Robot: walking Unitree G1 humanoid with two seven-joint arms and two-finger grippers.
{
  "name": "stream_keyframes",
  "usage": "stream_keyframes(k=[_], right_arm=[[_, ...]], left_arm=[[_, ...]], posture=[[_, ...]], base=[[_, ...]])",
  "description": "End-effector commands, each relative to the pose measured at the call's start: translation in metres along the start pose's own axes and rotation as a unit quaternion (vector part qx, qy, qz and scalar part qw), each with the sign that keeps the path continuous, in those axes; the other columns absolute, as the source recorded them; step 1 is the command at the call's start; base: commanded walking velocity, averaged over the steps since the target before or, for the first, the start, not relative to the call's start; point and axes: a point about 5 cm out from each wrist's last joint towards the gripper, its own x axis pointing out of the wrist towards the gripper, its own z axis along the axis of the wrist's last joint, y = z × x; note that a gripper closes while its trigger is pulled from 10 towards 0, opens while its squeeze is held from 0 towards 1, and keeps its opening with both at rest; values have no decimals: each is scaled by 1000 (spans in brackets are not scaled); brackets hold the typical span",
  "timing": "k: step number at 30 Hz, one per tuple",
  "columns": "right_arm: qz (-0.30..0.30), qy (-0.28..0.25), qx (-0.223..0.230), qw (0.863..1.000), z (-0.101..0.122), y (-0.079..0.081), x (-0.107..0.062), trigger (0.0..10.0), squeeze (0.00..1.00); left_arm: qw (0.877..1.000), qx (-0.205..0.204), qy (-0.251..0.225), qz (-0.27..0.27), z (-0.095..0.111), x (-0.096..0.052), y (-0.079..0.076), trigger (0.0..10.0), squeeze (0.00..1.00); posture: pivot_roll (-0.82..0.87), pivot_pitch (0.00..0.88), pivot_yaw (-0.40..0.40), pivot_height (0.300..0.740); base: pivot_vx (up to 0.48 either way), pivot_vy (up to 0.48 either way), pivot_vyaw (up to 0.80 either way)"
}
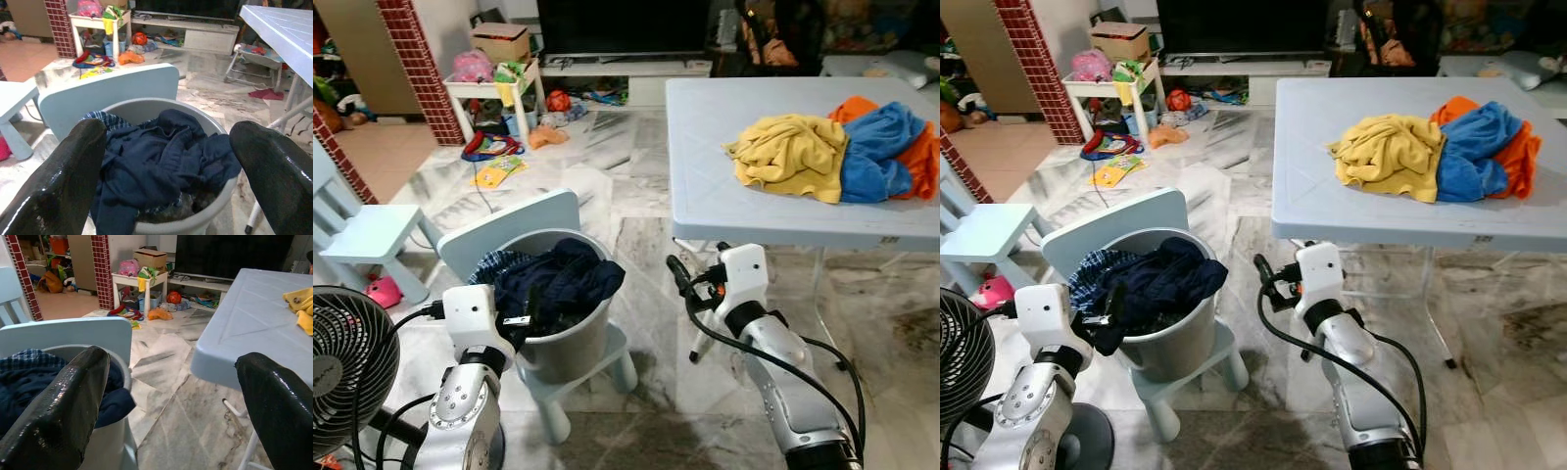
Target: Hang hanger
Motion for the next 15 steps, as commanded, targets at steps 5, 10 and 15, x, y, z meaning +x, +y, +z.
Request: stream_keyframes(k=[5, 10, 15], right_arm=[[6, -4, -2, 1000, 4, 1, 0, 10000, 0], [13, -3, -5, 1000, 4, 2, 0, 10000, 0], [16, -3, -5, 1000, 4, 4, 0, 10000, 0]], left_arm=[[1000, -1, -8, 1, 5, 1, -1, 10000, 0], [1000, -3, -7, 2, 5, 1, -2, 10000, 0], [1000, -4, -7, 1, 5, 2, -3, 10000, 0]], posture=[[-41, 0, 38, 740], [-41, 0, 38, 740], [-42, 0, 40, 740]], base=[[296, 0, 0], [297, 0, 116], [295, 0, 690]])
